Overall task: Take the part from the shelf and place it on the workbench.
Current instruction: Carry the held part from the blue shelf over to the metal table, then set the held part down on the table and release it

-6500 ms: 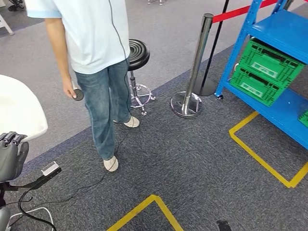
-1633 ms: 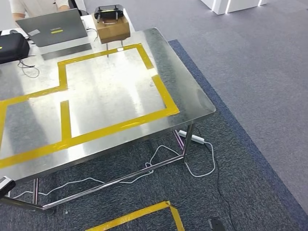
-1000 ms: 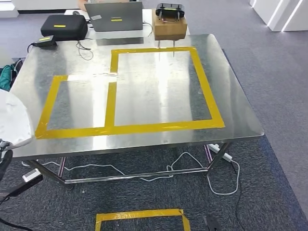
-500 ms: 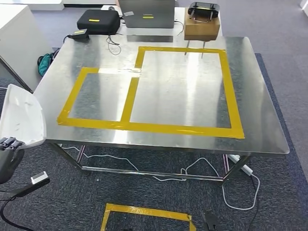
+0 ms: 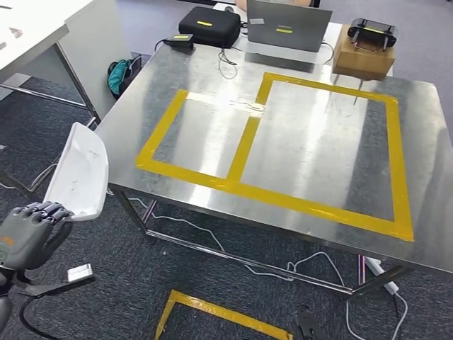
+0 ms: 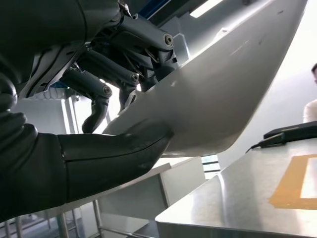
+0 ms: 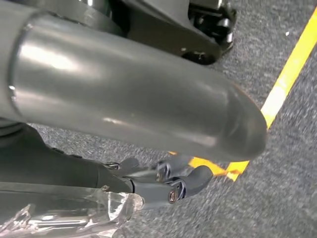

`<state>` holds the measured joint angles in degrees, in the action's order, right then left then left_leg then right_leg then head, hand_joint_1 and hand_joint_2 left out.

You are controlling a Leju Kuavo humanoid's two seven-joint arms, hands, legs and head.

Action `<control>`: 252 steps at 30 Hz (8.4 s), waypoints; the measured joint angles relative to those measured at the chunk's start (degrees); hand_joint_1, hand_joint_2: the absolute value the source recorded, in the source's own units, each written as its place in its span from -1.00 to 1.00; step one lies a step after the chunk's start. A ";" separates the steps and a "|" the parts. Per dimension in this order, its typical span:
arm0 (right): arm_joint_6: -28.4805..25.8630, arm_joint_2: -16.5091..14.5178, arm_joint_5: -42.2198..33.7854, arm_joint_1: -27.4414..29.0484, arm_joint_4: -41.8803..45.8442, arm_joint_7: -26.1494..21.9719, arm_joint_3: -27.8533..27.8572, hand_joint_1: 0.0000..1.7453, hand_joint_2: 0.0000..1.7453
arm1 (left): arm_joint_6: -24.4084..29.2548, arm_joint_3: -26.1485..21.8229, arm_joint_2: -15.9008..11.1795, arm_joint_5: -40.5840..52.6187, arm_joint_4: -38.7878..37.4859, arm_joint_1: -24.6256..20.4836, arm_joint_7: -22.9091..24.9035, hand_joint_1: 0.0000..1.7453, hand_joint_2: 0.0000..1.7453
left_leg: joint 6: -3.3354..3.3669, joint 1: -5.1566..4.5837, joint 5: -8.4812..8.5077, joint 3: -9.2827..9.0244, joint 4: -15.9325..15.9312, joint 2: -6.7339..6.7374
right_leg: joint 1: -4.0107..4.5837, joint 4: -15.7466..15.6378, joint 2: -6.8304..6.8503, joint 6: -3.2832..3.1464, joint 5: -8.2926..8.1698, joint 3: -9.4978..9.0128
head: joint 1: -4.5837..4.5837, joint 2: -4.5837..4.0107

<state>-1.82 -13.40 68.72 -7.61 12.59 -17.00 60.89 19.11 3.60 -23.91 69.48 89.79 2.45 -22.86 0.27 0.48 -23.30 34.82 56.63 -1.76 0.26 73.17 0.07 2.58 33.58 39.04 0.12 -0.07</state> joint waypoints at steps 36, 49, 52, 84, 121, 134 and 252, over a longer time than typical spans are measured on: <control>2.50 -0.52 0.08 -0.38 -0.22 0.46 -3.49 -1.00 -1.00 | -3.27 15.52 0.97 -0.49 0.04 -11.52 -3.26 0.66 1.00 | -1.91 -0.25 0.70 0.07 -0.59 -1.01 | -0.46 -14.40 -1.55 -1.35 -7.38 -5.51 | -0.03 0.00; 0.55 -1.29 -3.36 -0.23 -0.22 -1.89 -3.83 -1.00 -1.00 | -2.46 16.50 0.19 -1.20 0.08 -10.47 -2.52 0.66 1.00 | -1.45 -0.35 0.52 0.20 -0.37 -1.00 | -0.66 -14.58 -1.57 -1.10 -7.43 -5.51 | -0.02 0.00; 0.51 -1.45 -4.21 -0.22 -0.22 -2.16 -3.76 -1.00 -1.00 | -2.16 16.04 -0.19 -1.26 0.27 -9.77 -2.52 0.66 1.00 | -0.40 -0.36 0.72 -0.14 -1.05 -0.72 | -0.79 -15.01 -1.79 -0.50 -7.56 -5.54 | 0.01 0.01; -2.45 -1.70 -4.80 -0.08 -0.37 -1.19 -5.47 -1.00 -1.00 | -0.67 14.02 -0.78 -0.54 0.82 -6.42 -2.34 0.66 1.00 | -2.43 0.06 -0.94 -0.06 0.68 1.44 | -0.62 -13.53 -2.45 -2.25 -7.09 -4.61 | -0.40 0.00; 1.23 -2.11 -3.67 -0.21 -0.44 -0.08 -9.60 -1.00 -1.00 | -6.95 25.65 5.62 1.84 -2.86 -17.85 -2.13 0.66 1.00 | -1.43 -0.05 -0.60 -0.03 0.72 1.29 | -0.82 -14.62 -2.37 -0.51 -7.91 -5.06 | -0.37 0.00; 2.21 -2.56 -3.92 -0.16 -0.46 -0.05 -10.62 -1.00 -1.00 | -9.44 30.40 9.50 2.03 -6.91 -22.82 1.52 0.66 1.00 | -1.42 -0.05 -0.59 -0.03 0.72 1.29 | -0.82 -14.62 -2.37 -0.48 -7.93 -5.07 | -0.37 0.00; 3.48 -3.65 -10.01 0.57 -0.50 0.58 -17.71 -1.00 -1.00 | -15.05 28.16 18.35 4.40 -35.85 -33.37 13.94 -1.00 -1.00 | -1.38 -0.05 -0.54 0.07 0.72 1.29 | -0.82 -14.62 -2.36 -0.43 -7.97 -5.01 | -0.36 0.00</control>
<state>1.66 -17.05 58.71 -7.04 12.09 -16.41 43.18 4.07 31.76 -5.56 73.88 53.94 -30.91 -8.92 -1.11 0.43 -23.84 34.88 57.35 -0.47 -0.56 58.56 -2.29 2.15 25.61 34.03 -0.24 -0.07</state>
